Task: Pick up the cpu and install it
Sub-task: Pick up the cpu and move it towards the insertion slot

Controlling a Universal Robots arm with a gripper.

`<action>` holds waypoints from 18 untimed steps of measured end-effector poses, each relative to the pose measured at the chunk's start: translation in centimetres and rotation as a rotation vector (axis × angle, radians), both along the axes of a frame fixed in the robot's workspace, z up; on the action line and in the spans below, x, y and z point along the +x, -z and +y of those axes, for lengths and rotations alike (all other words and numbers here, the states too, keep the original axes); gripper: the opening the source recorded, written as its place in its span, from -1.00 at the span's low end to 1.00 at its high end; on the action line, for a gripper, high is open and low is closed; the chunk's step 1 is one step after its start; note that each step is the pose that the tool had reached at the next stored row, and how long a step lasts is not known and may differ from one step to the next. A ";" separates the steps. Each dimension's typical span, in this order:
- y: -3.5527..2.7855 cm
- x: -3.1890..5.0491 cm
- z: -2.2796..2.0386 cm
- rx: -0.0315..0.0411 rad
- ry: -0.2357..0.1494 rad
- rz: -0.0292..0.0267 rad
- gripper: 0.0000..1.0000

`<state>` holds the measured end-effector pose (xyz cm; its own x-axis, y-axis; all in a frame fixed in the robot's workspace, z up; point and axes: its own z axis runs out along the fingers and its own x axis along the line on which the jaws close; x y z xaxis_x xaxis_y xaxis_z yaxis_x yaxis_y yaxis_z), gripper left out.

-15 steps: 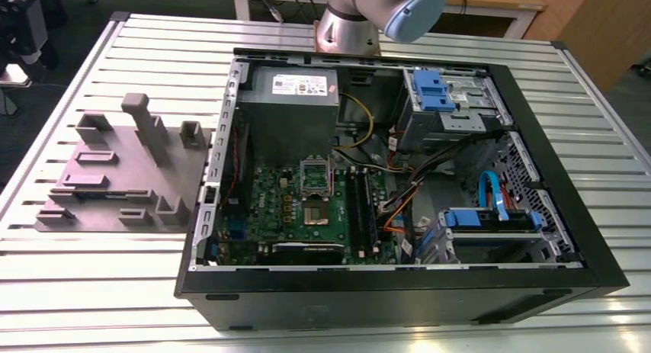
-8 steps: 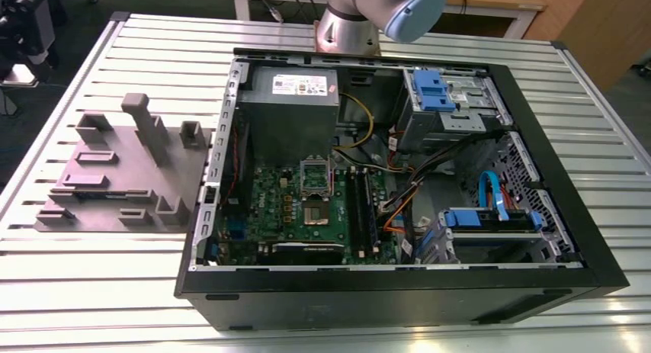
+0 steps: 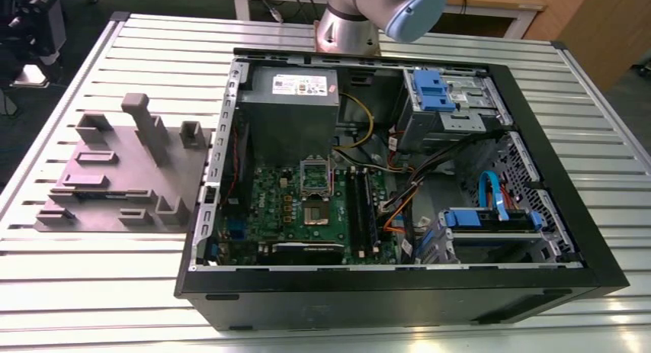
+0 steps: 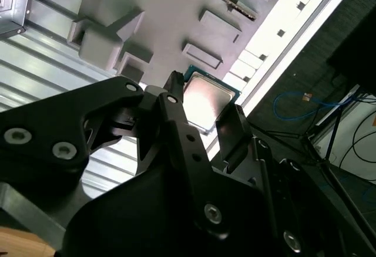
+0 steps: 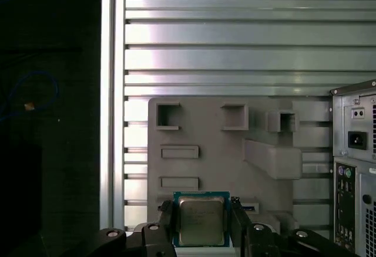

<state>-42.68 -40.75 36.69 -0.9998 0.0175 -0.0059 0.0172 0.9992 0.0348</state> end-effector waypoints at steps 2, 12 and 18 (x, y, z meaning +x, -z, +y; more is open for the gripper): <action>0.00 0.34 0.00 0.0002 0.000 0.0011 -0.06; -0.91 0.74 0.00 0.0003 0.000 0.0170 -0.06; -1.70 0.93 0.00 0.0005 0.000 0.0199 -0.06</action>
